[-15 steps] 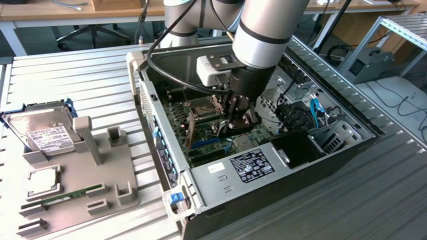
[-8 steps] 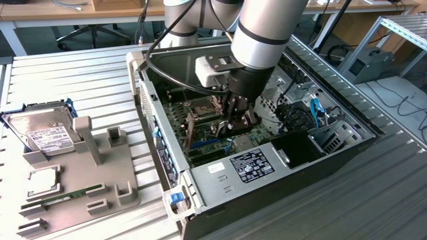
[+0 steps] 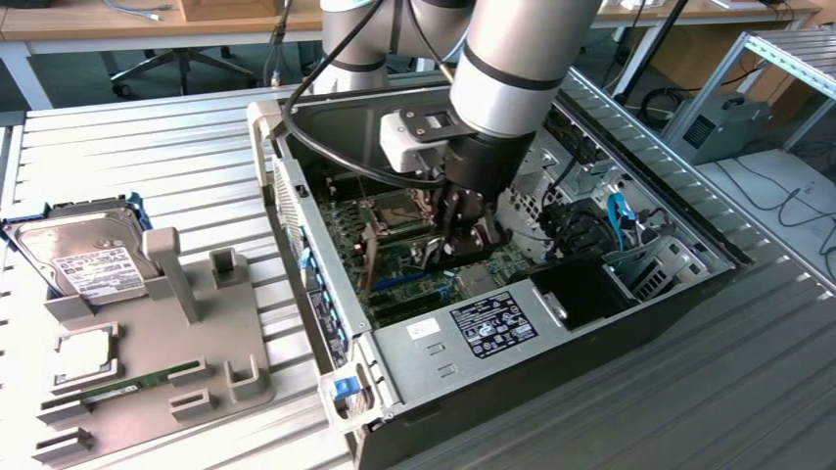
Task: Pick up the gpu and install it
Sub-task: 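Insert the gpu into the slot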
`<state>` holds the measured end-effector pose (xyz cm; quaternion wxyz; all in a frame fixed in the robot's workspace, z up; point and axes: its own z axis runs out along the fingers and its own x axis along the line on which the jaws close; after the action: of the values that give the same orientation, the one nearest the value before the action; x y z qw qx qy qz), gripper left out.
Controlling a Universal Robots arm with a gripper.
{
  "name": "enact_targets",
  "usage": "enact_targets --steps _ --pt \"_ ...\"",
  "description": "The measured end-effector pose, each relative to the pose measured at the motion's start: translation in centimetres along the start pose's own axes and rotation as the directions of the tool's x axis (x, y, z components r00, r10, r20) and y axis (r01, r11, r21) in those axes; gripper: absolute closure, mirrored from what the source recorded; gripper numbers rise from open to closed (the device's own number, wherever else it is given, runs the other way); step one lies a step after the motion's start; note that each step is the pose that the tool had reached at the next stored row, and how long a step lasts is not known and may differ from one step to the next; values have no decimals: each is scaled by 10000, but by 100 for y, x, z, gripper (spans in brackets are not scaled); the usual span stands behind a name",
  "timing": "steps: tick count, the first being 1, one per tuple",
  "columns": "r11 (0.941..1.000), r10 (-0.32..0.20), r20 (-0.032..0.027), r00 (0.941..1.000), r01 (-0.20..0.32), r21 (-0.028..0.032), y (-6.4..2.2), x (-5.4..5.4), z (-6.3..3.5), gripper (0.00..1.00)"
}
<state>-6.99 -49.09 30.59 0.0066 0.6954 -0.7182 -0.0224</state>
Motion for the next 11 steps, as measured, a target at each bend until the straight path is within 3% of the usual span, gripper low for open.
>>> enact_targets --steps 11 --pt "10000 1 0 10000 -1 1 17 1 15 74"
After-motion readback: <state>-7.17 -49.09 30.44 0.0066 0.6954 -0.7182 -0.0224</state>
